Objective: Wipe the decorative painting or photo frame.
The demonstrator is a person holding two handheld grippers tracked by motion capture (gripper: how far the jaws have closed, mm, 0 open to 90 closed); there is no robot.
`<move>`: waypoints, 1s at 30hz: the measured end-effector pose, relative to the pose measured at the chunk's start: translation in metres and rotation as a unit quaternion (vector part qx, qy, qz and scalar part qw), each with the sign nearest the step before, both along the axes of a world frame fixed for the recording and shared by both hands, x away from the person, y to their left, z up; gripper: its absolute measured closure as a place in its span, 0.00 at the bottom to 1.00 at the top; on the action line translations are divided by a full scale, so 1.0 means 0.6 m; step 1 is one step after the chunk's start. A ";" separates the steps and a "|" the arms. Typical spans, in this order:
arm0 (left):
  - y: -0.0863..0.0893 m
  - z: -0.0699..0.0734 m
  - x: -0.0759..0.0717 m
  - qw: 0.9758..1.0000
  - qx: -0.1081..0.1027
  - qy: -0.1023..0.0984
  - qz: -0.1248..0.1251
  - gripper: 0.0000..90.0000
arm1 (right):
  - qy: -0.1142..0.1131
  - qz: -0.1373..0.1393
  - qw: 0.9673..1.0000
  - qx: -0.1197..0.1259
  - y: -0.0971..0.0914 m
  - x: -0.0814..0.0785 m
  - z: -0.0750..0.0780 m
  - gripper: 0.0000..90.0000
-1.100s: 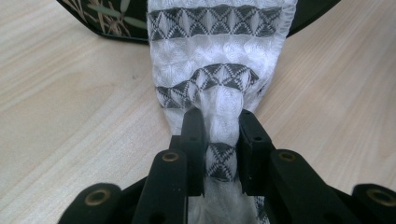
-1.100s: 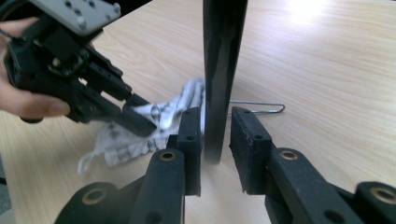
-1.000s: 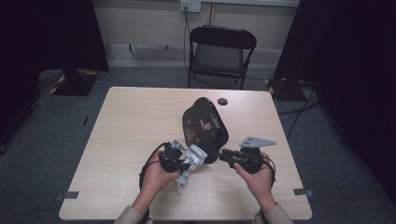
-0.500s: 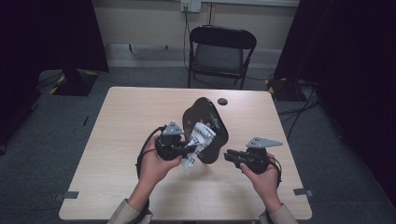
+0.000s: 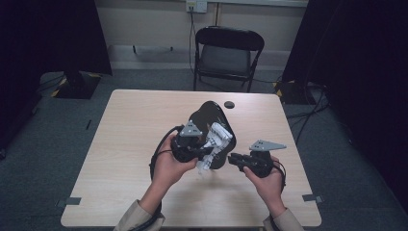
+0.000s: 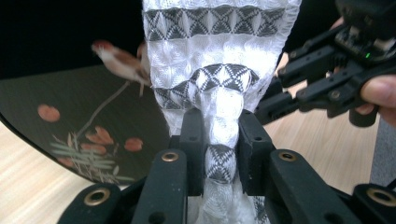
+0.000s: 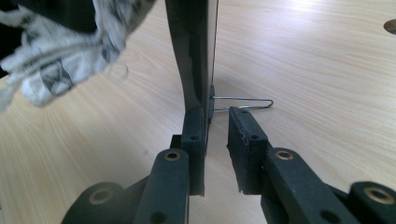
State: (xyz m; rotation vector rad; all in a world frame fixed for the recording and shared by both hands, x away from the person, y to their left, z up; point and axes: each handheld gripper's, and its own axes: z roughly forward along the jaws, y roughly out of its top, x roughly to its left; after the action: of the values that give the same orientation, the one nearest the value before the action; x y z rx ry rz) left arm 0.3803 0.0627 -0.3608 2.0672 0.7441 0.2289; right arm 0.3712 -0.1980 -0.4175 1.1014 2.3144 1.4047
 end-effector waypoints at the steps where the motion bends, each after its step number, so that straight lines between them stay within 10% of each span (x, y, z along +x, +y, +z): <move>1: 0.001 -0.004 0.000 1.000 0.004 0.002 0.001 0.83 | -0.001 0.000 1.000 -0.002 0.001 0.000 0.000 0.85; 17: 0.009 -0.093 -0.004 0.998 0.042 0.049 0.005 0.83 | -0.008 0.005 1.000 0.001 0.007 0.002 0.005 0.86; 30: 0.030 -0.167 -0.007 0.992 0.080 0.099 0.023 0.83 | -0.009 0.005 1.000 -0.001 0.010 0.002 0.005 0.86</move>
State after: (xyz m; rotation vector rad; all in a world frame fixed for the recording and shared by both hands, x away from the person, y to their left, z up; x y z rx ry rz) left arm 0.3762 0.0808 -0.4608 2.2505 0.9201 0.1117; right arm 0.3723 -0.1921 -0.4142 1.0722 2.3117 1.4103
